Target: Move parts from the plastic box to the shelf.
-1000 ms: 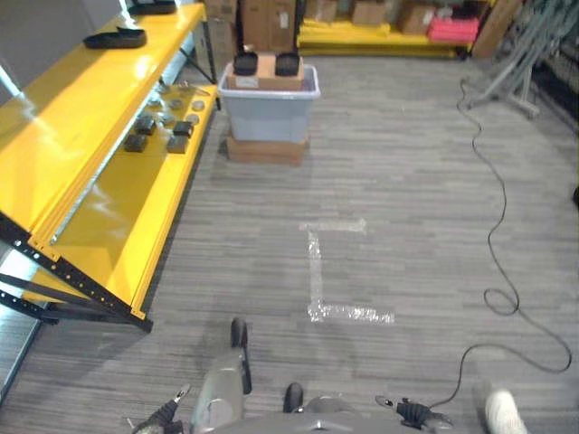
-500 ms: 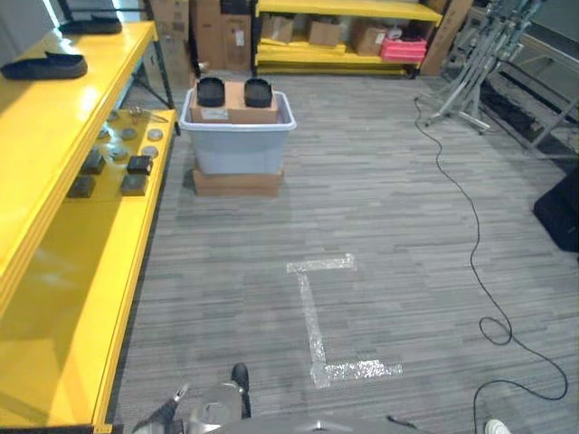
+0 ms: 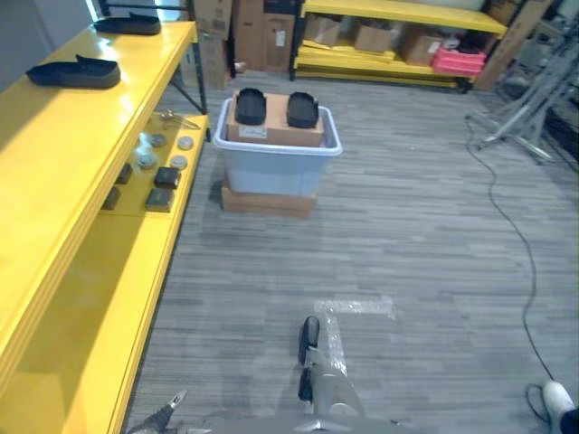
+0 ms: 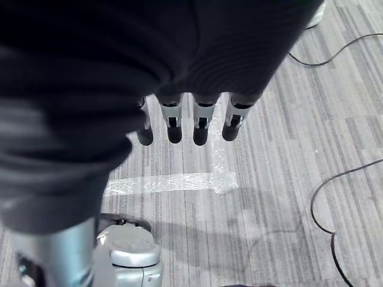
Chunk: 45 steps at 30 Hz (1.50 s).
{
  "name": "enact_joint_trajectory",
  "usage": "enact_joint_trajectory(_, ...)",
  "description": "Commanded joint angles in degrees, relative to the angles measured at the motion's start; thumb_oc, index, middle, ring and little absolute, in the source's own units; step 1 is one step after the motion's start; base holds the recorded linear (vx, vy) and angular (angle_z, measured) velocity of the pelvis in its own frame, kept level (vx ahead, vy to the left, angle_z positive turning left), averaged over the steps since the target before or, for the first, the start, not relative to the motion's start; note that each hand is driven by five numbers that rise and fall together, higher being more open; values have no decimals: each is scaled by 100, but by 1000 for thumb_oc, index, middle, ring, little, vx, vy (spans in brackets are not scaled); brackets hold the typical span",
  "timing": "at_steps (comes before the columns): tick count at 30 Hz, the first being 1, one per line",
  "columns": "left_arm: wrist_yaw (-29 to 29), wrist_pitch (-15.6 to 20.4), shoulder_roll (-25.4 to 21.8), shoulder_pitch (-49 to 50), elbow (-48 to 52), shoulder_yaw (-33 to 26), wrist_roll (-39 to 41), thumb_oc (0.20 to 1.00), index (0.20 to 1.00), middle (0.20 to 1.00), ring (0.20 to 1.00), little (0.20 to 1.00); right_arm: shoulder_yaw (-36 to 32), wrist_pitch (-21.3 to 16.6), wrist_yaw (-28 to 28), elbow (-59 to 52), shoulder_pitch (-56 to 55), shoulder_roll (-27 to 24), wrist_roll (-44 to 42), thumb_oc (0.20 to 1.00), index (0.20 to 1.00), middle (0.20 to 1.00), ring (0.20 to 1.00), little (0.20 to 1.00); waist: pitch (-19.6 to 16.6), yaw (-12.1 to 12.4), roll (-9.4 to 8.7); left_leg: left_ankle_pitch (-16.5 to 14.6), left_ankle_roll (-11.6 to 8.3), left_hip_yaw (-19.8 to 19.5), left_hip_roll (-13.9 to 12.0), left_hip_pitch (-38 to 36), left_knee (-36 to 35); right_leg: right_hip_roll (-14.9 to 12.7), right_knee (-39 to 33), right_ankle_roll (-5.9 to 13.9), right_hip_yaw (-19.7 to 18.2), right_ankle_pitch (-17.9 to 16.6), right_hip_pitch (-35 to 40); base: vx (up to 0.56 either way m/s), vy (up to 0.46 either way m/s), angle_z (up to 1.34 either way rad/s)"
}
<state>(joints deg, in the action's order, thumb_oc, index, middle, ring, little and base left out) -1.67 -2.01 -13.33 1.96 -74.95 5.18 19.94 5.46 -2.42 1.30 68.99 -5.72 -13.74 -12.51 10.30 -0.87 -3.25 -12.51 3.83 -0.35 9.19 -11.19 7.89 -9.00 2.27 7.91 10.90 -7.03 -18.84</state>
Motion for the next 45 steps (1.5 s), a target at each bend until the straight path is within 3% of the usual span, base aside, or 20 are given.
enact_joint_trajectory(1, 32, 156, -58, -29, 34, -8, -168, 1000, 1000, 1000, 1000, 1000, 86, -91, -47, 109, 394, -175, 18, 1000, 1000, 1000, 1000, 1000, 53, 28, -31, -189, 17, 204, -445, 787, 719, -180, -267, 430, -280, -490, 641, 759, -344, 34)
enact_joint_trajectory(5, 68, 163, 19, -24, -11, -51, -161, 1000, 1000, 1000, 1000, 1000, 228, 102, 51, 228, 538, -221, -236, 1000, 1000, 1000, 1000, 1000, -84, 9, 12, -71, -285, 186, -964, 260, 1022, 57, 260, 120, -324, -157, 966, 511, -213, 47)
enact_joint_trajectory(8, 5, 187, 106, -23, 74, -118, 141, 1000, 1000, 1000, 1000, 1000, 306, 204, 18, 185, 547, -361, -20, 1000, 1000, 1000, 1000, 1000, -183, 5, 28, 894, -574, 394, -1382, 691, 2560, 307, 203, -250, -182, 56, 1287, 308, -256, 1)
enact_joint_trajectory(10, -63, 105, 166, -120, 145, -150, 154, 1000, 1000, 1000, 1000, 1000, 281, 307, 155, 147, 509, -452, -247, 1000, 1000, 1000, 1000, 1000, -64, 123, -79, 1284, -565, 324, -1371, 1897, 3842, 377, 94, -471, -76, 176, 1637, 243, -260, 23)
enact_joint_trajectory(13, -113, 156, 180, -235, 120, -207, 445, 1000, 1000, 1000, 1000, 1000, 170, 280, 80, 201, 526, -524, -59, 1000, 1000, 1000, 1000, 1000, 130, 225, -19, 1139, -482, 719, -1398, 2231, 2715, 514, 31, -440, 89, 388, 2062, 268, -52, -15)
enact_joint_trajectory(16, -202, 106, 136, -312, 121, -293, 791, 1000, 1000, 1000, 1000, 1000, 163, 279, 108, 162, 487, -497, 53, 1000, 1000, 1000, 1000, 1000, 108, 278, 77, 1675, -674, 805, -1308, 2389, 1126, 564, -36, -342, 135, 488, 2230, 279, 86, -35)
enact_joint_trajectory(18, -209, 89, 138, -327, 117, -309, 822, 1000, 1000, 1000, 1000, 1000, 167, 279, 112, 156, 463, -501, 94, 1000, 1000, 1000, 1000, 1000, 107, 300, 116, 1825, -726, 808, -1307, 2414, 758, 574, -48, -327, 140, 526, 2304, 322, 139, -3)
enact_joint_trajectory(19, -217, 61, 128, -361, 83, -364, 906, 1000, 1000, 1000, 1000, 1000, 199, 223, 118, 127, 353, -530, 138, 1000, 1000, 1000, 1000, 1000, 101, 370, 260, 2334, -853, 913, -1438, 2592, -252, 656, -41, -339, 147, 647, 2515, 398, 166, -5)
enact_joint_trajectory(20, -207, 83, 127, -355, 56, -402, 921, 1000, 1000, 1000, 1000, 1000, 217, 197, 111, 113, 322, -541, 147, 1000, 1000, 1000, 1000, 1000, 106, 392, 286, 2402, -881, 922, -1484, 2692, -392, 669, -20, -348, 148, 685, 2563, 442, 184, -14)
enact_joint_trajectory(27, -280, 271, 92, -252, 16, -699, 926, 1000, 1000, 1000, 1000, 1000, 364, 197, 15, 18, 435, -545, 254, 1000, 1000, 1000, 1000, 1000, 60, 588, 294, 2262, -796, 863, -1573, 2843, -42, 510, 252, -363, 105, 1150, 2883, 294, 131, -44)
enact_joint_trajectory(31, -166, 153, 18, -356, 109, -592, 663, 1000, 1000, 1000, 1000, 1000, 365, 63, 10, 1, 505, -377, 83, 1000, 1000, 1000, 1000, 1000, -146, 766, 259, 1835, -481, 848, -1128, 2492, -52, 269, 581, -177, 220, 1498, 3174, 286, 176, -8)
enact_joint_trajectory(33, -177, 134, 33, -364, 136, -500, 571, 1000, 1000, 1000, 1000, 1000, 354, 41, 37, -52, 524, -340, -18, 1000, 1000, 1000, 1000, 1000, -204, 777, 260, 1778, -366, 810, -960, 2341, -183, 140, 938, -81, 266, 1395, 3105, 227, 209, 6)
enact_joint_trajectory(34, -217, 97, 59, -370, 126, -402, 595, 1000, 1000, 1000, 1000, 1000, 348, 93, 104, -137, 567, -293, -147, 1000, 1000, 1000, 1000, 1000, -275, 755, 309, 1707, -181, 748, -748, 2154, -346, -105, 1898, 77, 237, 1031, 2786, 185, 213, 17)
enact_joint_trajectory(35, -216, 93, 62, -370, 124, -395, 593, 1000, 1000, 1000, 1000, 1000, 347, 99, 104, -142, 570, -291, -158, 1000, 1000, 1000, 1000, 1000, -294, 756, 329, 1701, -166, 741, -747, 2155, -356, -110, 1980, 85, 229, 976, 2736, 215, 269, 12)
enact_joint_trajectory(37, -194, 32, 56, -349, 149, -201, 558, 1000, 1000, 1000, 1000, 1000, 398, 172, 127, -321, 611, -250, -231, 1000, 1000, 1000, 1000, 1000, -260, 610, 503, 1550, 69, 574, -541, 1734, -590, -278, 3548, 94, -14, 548, 1791, 181, 240, 4)
enact_joint_trajectory(38, -193, 20, 55, -349, 171, -144, 545, 1000, 1000, 1000, 1000, 1000, 427, 181, 154, -363, 633, -225, -233, 1000, 1000, 1000, 1000, 1000, -224, 576, 563, 1515, 95, 512, -532, 1620, -645, -294, 3624, 42, -5, 544, 1495, 146, 125, 22)
enact_joint_trajectory(40, -190, -13, 23, -393, 185, -69, 622, 1000, 1000, 1000, 1000, 1000, 494, 140, 185, -393, 687, -194, -233, 1000, 1000, 1000, 1000, 1000, -157, 551, 621, 1452, 46, 432, -561, 1411, -709, -408, 2930, -12, 127, 400, 1189, 107, -193, 32)
enact_joint_trajectory(41, -185, -42, -59, -445, 192, -76, 633, 1000, 1000, 1000, 1000, 1000, 480, 111, 159, -372, 721, -187, -281, 1000, 1000, 1000, 1000, 1000, -72, 536, 486, 1290, -84, 409, -558, 1238, -707, -518, 1307, 116, 287, 109, 1190, 132, -411, 40)
enact_joint_trajectory(42, -181, -49, -104, -466, 178, -113, 583, 1000, 1000, 1000, 1000, 1000, 437, 41, 133, -296, 722, -170, -247, 1000, 1000, 1000, 1000, 1000, -56, 521, 383, 1139, -96, 370, -526, 1233, -629, -571, 862, 242, 212, -225, 1146, 105, -456, 29)
enact_joint_trajectory(45, -190, -46, -128, -498, 157, -136, 656, 1000, 1000, 1000, 1000, 1000, 409, -13, 84, -218, 739, -195, -186, 1000, 1000, 1000, 1000, 1000, -51, 550, 339, 1154, -163, 415, -735, 1269, -592, -495, 502, 295, 205, -35, 1361, 36, -215, 36)
